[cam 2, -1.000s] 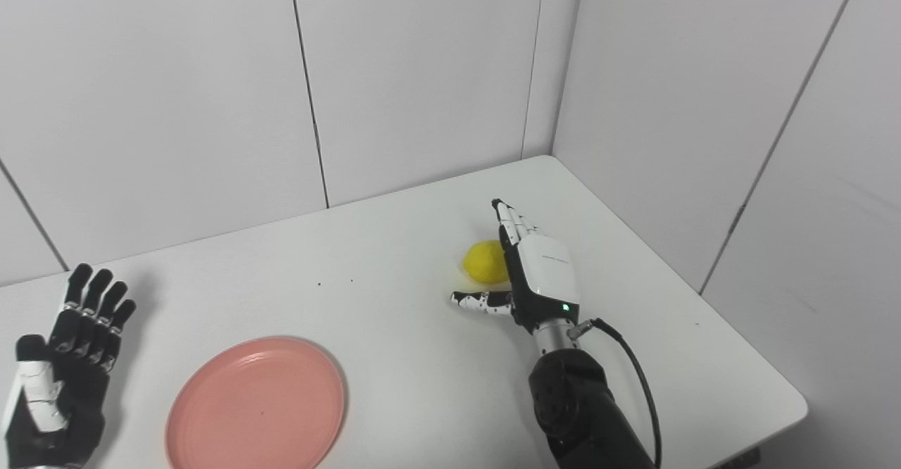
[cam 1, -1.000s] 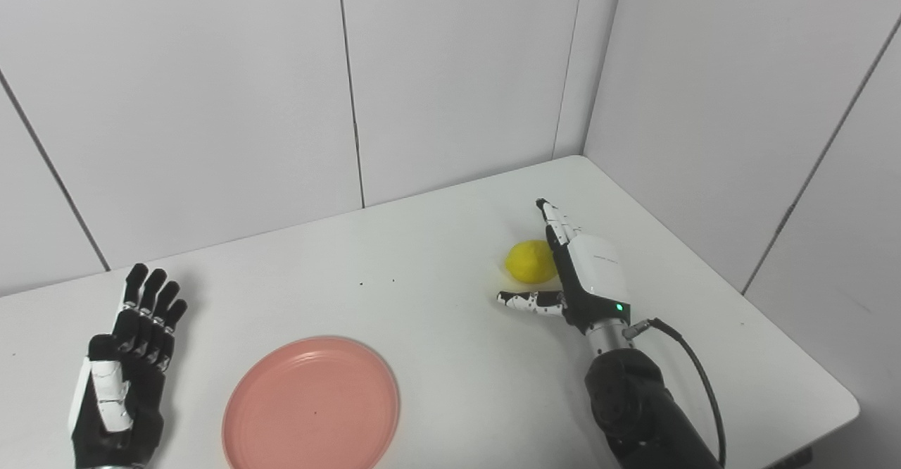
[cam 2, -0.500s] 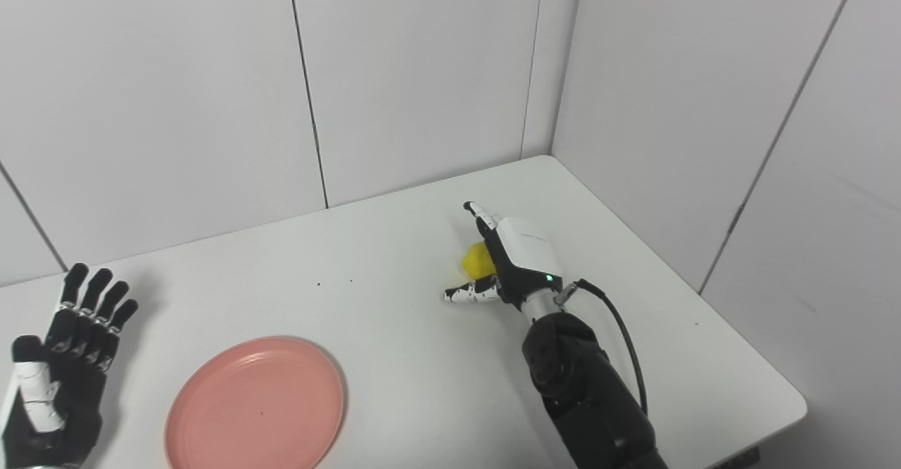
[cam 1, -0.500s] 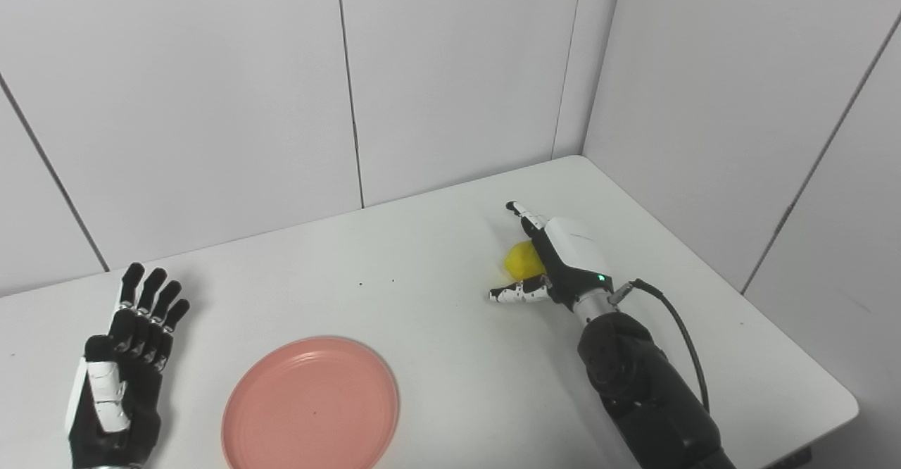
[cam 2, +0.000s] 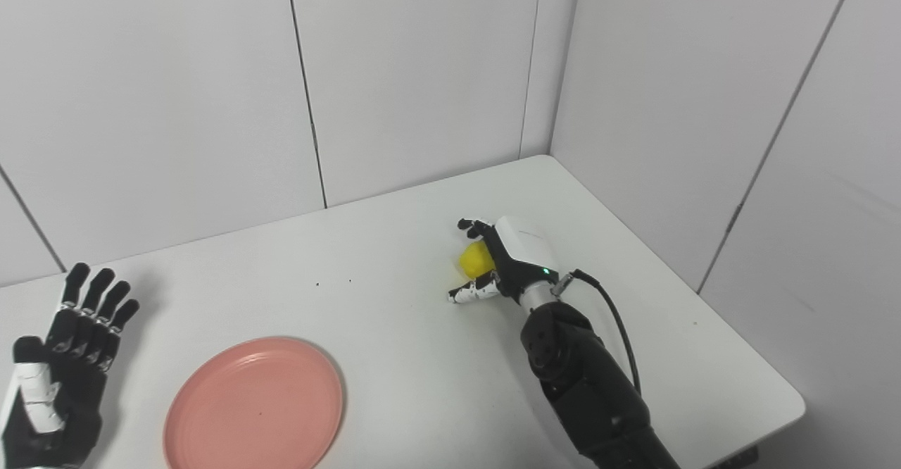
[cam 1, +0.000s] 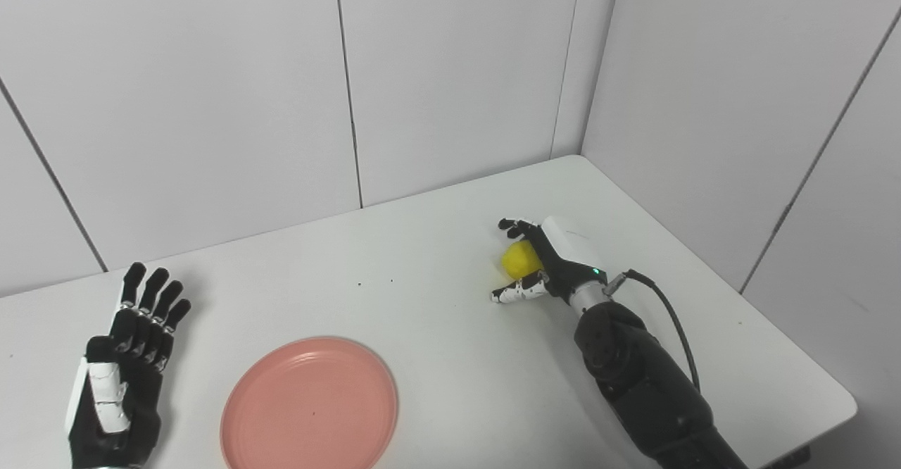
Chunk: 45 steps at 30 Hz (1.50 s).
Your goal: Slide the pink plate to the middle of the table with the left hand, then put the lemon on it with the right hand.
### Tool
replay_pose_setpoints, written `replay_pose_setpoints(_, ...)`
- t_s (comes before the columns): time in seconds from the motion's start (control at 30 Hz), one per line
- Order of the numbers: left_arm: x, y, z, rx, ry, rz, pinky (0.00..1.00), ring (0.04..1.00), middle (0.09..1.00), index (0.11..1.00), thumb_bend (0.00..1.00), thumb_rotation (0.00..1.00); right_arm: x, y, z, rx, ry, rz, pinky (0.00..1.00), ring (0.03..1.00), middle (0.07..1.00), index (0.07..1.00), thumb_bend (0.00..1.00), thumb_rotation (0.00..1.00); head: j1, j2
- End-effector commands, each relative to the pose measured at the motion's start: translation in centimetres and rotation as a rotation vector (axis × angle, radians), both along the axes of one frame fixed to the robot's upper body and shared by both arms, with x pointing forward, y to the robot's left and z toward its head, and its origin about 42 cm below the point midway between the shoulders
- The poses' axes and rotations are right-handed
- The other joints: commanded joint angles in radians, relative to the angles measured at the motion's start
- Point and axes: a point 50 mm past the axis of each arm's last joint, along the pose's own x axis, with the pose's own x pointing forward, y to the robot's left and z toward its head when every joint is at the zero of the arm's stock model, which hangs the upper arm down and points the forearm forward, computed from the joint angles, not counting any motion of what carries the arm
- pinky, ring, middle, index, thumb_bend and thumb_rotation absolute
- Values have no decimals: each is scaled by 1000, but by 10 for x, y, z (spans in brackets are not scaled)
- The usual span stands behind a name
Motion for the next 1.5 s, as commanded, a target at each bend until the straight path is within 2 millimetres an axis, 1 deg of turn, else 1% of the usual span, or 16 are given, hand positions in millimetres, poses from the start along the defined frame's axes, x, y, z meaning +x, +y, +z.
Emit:
replay_pose_setpoints(0.0, -51, 27, -82, 19, 254, 45, 943, 959, 977, 992, 893, 995, 10, -7, 24, -41, -62, -20, 647, 720, 750, 772, 793, 0, 1, 1)
replay_pose_setpoints(0.17, -51, 27, -82, 16, 253, 44, 944, 962, 979, 993, 891, 986, 9, -12, 29, -48, -62, -43, 661, 725, 759, 794, 781, 0, 1, 0)
replay_pose_setpoints(0.23, -52, 26, -81, 20, 252, 45, 941, 960, 978, 993, 892, 988, 7, -15, 30, -42, -75, -58, 534, 617, 738, 775, 749, 0, 2, 0)
replay_pose_setpoints(0.27, -52, 26, -81, 19, 253, 45, 939, 960, 979, 994, 889, 989, 6, -16, 31, -39, -84, -63, 443, 525, 718, 754, 629, 0, 2, 0)
replay_pose_setpoints(0.37, -53, 26, -82, 15, 254, 43, 940, 961, 981, 995, 882, 992, 4, -17, 31, -40, -103, -80, 354, 470, 694, 733, 538, 0, 3, 2)
replay_pose_setpoints(0.4, -53, 26, -82, 16, 254, 44, 940, 962, 982, 995, 881, 995, 4, -17, 31, -41, -112, -85, 379, 465, 676, 716, 521, 0, 3, 3)
replay_pose_setpoints(0.47, -53, 26, -82, 14, 254, 46, 941, 963, 981, 994, 879, 996, 2, -18, 30, -50, -136, -90, 433, 464, 629, 672, 510, 0, 4, 2)
replay_pose_setpoints(0.5, -53, 26, -82, 13, 254, 46, 942, 963, 981, 993, 876, 996, 2, -18, 30, -55, -144, -92, 423, 443, 562, 625, 517, 0, 4, 2)
replay_pose_setpoints(0.6, -54, 25, -83, 13, 258, 47, 940, 960, 979, 990, 876, 994, 1, -16, 30, -56, -165, -109, 296, 370, 476, 558, 506, 0, 6, 2)
replay_pose_setpoints(0.7, -55, 24, -83, 8, 256, 47, 934, 956, 976, 986, 870, 996, -1, -14, 28, -51, -187, -116, 233, 345, 452, 544, 503, 0, 11, 3)
replay_pose_setpoints(0.73, -56, 23, -83, 7, 255, 47, 931, 955, 975, 983, 870, 992, -1, -13, 28, -51, -193, -118, 260, 357, 458, 539, 505, 0, 11, 3)
replay_pose_setpoints(0.87, -57, 23, -82, -2, 256, 45, 920, 946, 968, 974, 865, 983, -3, -10, 28, -51, -223, -106, 228, 347, 450, 538, 504, 0, 20, 7)
replay_pose_setpoints(1.2, -60, 18, -79, -17, 251, 36, 918, 944, 963, 963, 850, 971, -13, 24, 38, 8, -315, 1, 173, 330, 442, 534, 500, 0, 73, 37)
replay_pose_setpoints(1.23, -61, 17, -78, -17, 246, 35, 916, 943, 963, 962, 846, 972, -14, 29, 40, 18, -332, 29, 174, 385, 426, 526, 504, 0, 86, 45)
replay_pose_setpoints(1.3, -61, 15, -77, -16, 237, 32, 907, 936, 958, 957, 830, 974, -16, 35, 43, 25, -354, 65, 192, 342, 445, 537, 501, 0, 109, 60)
replay_pose_setpoints(1.47, -66, -2, -62, -21, 201, 24, 901, 938, 961, 954, 801, 970, -23, 65, 52, 17, -373, 188, 197, 333, 448, 538, 501, 0, 202, 104)
